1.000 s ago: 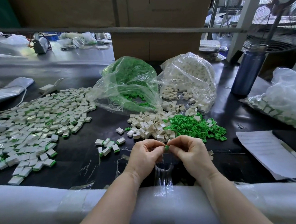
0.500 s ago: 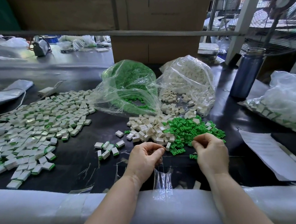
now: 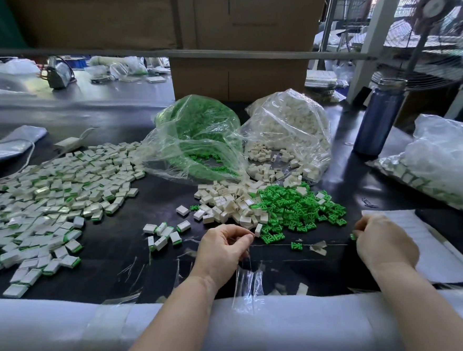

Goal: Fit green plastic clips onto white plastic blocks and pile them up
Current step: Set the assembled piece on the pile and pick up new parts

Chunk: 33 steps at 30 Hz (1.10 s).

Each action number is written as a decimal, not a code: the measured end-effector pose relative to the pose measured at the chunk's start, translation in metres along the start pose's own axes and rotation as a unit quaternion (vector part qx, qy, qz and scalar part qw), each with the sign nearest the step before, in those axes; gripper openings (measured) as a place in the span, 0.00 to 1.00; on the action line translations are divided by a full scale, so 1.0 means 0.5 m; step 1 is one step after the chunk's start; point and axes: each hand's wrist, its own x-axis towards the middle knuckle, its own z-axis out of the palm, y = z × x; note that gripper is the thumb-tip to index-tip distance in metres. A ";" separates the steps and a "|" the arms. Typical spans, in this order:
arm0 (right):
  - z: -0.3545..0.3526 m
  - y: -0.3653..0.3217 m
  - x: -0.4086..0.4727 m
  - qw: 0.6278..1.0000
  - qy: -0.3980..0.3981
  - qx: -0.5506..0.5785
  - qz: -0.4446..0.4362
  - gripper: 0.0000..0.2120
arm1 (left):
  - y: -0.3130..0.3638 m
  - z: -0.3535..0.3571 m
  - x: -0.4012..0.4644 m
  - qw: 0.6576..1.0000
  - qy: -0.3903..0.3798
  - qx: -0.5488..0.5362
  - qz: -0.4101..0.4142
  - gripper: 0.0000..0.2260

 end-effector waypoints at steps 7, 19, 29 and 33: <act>0.012 -0.007 0.003 0.990 0.049 -0.106 -0.076 0.13 | -0.002 0.001 0.002 1.000 -0.001 0.002 -0.002 0.05; 0.044 -0.059 -0.046 0.965 0.057 -0.168 -0.191 0.08 | -0.001 0.001 0.002 1.000 -0.002 0.015 -0.002 0.03; 0.042 -0.108 -0.061 0.986 0.014 0.013 -0.167 0.09 | 0.002 0.000 0.003 1.000 0.006 -0.005 0.015 0.06; 0.053 -0.124 -0.075 0.985 -0.015 0.032 -0.167 0.07 | 0.002 0.002 0.003 1.000 0.008 -0.023 0.005 0.07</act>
